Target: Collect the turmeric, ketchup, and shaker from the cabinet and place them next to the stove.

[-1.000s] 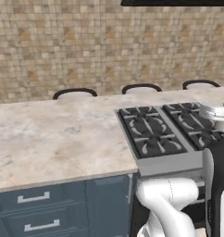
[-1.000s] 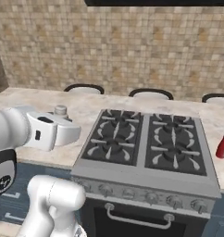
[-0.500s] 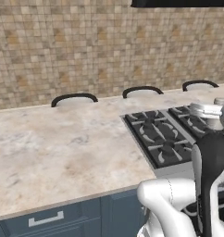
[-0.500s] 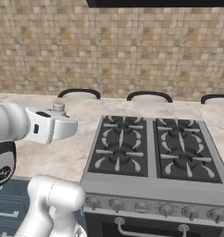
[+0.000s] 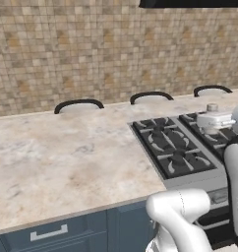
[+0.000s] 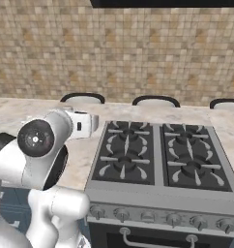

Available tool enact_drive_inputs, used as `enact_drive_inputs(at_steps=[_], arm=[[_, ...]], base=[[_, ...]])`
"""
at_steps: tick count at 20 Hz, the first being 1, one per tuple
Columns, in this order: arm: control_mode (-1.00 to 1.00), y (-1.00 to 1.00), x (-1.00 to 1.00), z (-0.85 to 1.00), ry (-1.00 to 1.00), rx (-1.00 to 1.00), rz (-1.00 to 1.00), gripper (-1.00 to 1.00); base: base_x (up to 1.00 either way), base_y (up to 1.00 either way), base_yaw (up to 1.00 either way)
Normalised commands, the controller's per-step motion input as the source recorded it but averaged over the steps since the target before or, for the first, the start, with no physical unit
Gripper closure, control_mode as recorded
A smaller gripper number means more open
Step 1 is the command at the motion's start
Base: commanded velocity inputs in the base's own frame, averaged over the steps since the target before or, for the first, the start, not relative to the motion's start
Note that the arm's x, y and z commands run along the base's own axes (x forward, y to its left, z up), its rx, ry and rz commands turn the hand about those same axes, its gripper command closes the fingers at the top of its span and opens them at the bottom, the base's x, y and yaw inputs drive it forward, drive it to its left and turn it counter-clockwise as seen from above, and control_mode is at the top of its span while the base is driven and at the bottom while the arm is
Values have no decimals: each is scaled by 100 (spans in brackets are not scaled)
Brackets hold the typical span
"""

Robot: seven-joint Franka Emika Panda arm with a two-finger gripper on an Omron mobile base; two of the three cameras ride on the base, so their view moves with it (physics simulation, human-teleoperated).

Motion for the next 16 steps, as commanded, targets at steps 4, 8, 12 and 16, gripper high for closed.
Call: enact_drive_inputs(at_steps=[4, 8, 12, 16], arm=[[-100, 22, 44, -32, -2, 0, 48, 100], [-100, 50, 42, -36, 0, -6, 41, 100], [-100, 60, 43, -43, 0, -10, 34, 100], [-100, 24, 65, -46, 7, -2, 24, 100]], base=[[0, 0, 0], [0, 0, 0], [0, 0, 0], [0, 0, 0]])
